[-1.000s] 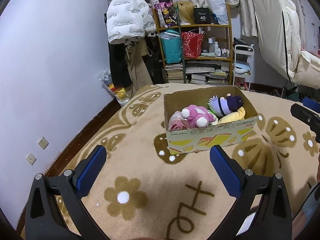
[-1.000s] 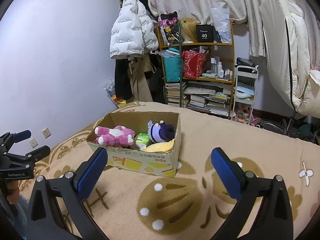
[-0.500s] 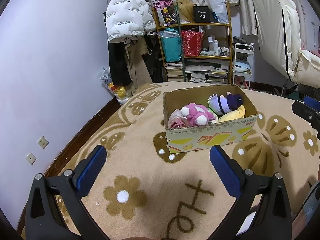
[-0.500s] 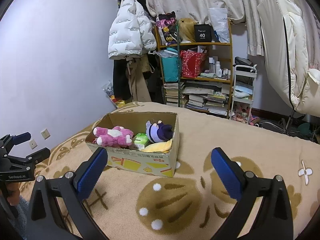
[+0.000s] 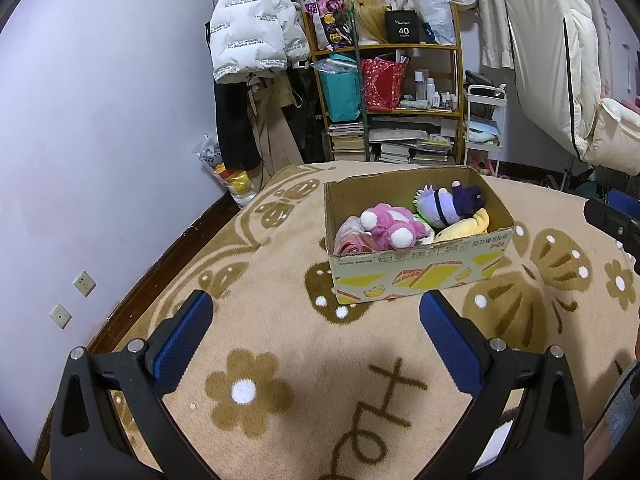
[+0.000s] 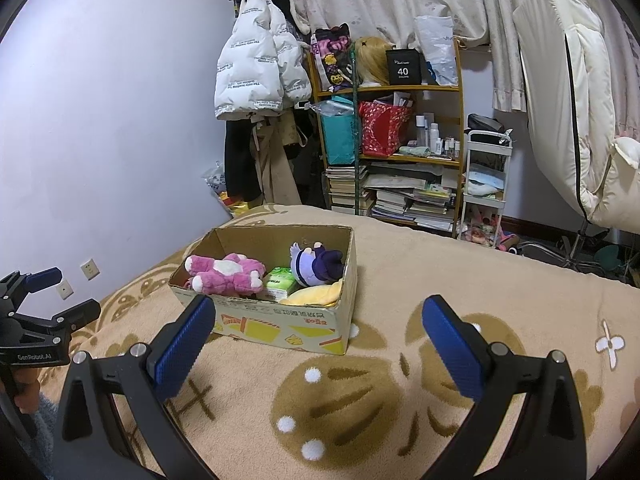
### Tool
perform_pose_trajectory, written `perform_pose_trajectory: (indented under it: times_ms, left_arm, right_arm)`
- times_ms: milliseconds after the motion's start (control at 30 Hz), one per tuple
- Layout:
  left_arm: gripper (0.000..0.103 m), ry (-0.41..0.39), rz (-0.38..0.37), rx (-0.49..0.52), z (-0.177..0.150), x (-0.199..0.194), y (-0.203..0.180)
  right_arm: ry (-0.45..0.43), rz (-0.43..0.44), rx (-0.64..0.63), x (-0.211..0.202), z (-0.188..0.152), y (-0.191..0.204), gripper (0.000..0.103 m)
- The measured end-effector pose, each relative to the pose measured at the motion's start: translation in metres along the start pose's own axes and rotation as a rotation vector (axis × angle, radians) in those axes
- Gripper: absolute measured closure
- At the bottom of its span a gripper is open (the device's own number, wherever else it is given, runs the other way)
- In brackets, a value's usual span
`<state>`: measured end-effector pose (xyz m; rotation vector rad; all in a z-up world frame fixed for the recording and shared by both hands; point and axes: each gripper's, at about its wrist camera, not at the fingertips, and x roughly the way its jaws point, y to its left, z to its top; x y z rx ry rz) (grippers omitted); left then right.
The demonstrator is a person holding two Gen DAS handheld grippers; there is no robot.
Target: Organize soft objects
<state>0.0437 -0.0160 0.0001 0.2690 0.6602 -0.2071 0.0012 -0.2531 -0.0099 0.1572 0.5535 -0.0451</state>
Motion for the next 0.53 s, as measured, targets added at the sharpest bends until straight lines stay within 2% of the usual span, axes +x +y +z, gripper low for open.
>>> perform_pose_trajectory:
  times_ms: [533]
  left_arm:
    - [0.001,0.001,0.001,-0.001,-0.0018,0.0011,-0.0012]
  right_arm:
    - [0.0,0.001,-0.001,0.0001,-0.0003,-0.0002,0.0]
